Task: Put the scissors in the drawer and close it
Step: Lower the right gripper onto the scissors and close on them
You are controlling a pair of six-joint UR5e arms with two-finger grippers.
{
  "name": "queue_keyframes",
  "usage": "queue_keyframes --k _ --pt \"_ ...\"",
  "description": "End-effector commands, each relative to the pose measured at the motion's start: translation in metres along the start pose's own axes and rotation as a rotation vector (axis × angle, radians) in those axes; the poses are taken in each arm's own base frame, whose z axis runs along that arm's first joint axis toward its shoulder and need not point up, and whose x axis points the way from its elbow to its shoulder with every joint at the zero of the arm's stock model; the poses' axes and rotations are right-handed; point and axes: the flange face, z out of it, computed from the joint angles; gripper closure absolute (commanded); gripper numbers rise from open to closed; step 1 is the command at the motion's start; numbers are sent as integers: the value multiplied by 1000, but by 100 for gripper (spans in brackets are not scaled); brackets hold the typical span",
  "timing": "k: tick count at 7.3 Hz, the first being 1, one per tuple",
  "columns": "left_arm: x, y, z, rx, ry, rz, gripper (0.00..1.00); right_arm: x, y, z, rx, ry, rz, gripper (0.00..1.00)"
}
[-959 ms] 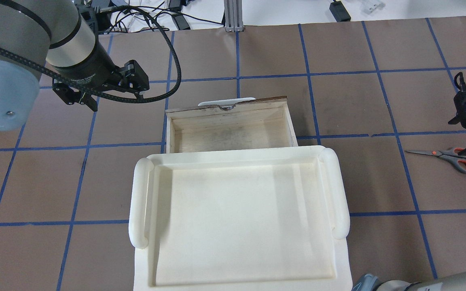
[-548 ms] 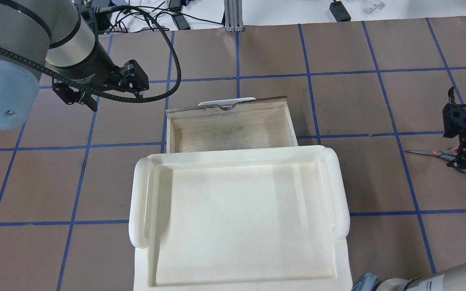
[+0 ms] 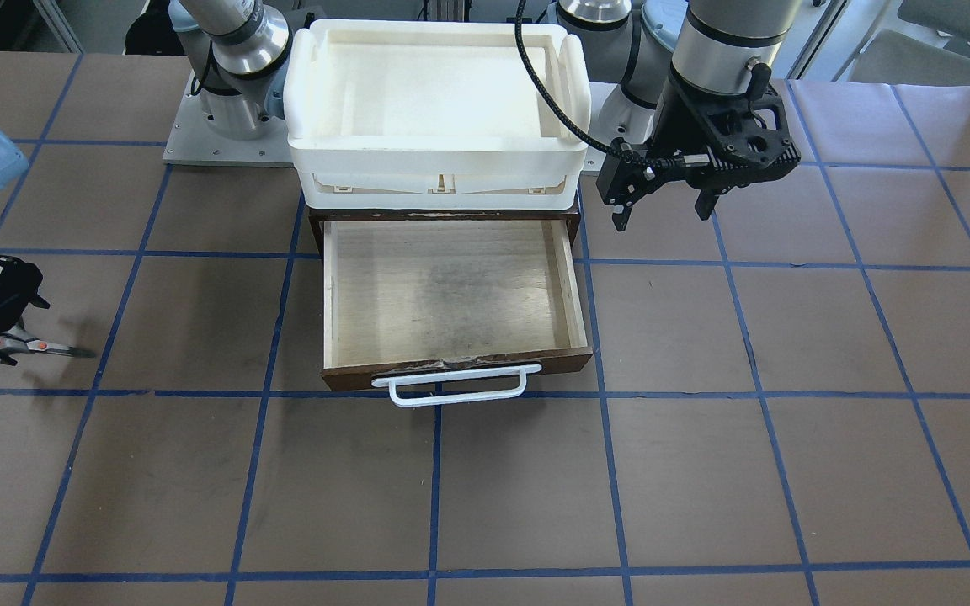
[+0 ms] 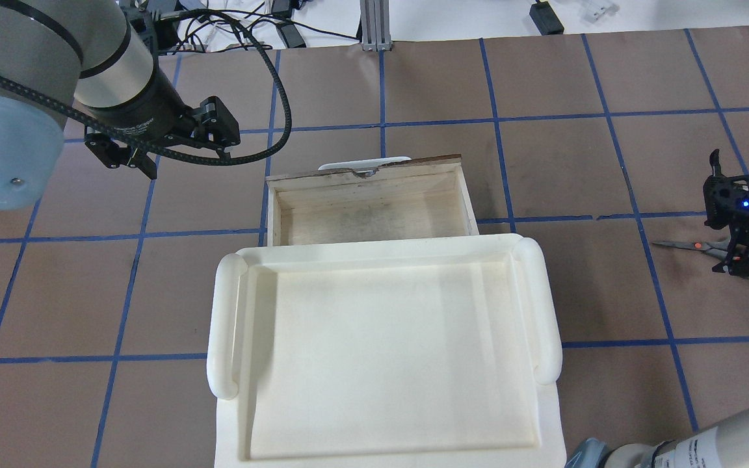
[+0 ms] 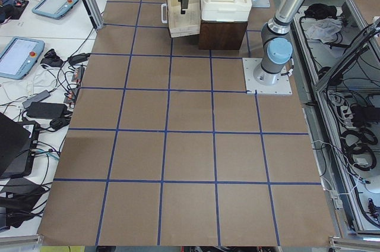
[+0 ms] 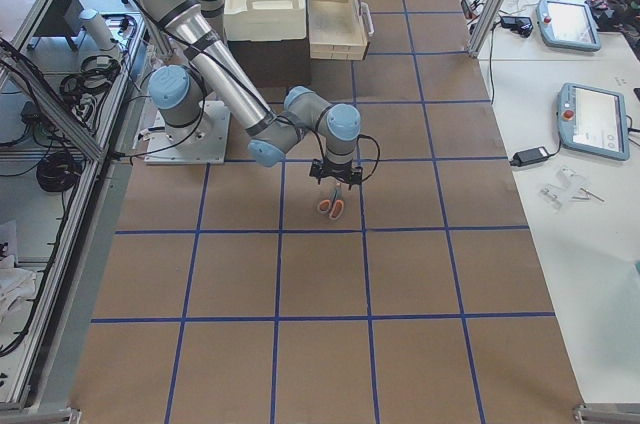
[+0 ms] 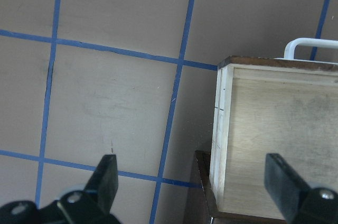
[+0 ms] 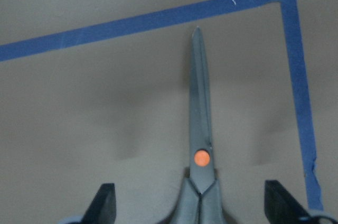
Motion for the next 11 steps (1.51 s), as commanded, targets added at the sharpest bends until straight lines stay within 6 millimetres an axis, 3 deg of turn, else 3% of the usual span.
queue_keyframes --k 1,2,4,5,8,10,11 --pt "0 0 0 -1 0 0 0 2 2 10 4 0 6 0" --pt "0 0 0 -1 0 0 0 4 8 5 -9 12 8 11" --pt "0 0 0 -1 0 0 0 4 10 6 -17 10 12 43" --pt "0 0 0 -1 0 0 0 4 10 7 -16 5 12 63" --pt "0 0 0 1 1 0 0 4 9 8 -14 1 12 67" --pt "0 0 0 -1 0 0 0 6 11 0 -24 18 22 99" --pt "0 0 0 1 1 0 0 13 15 -10 -34 30 31 100"
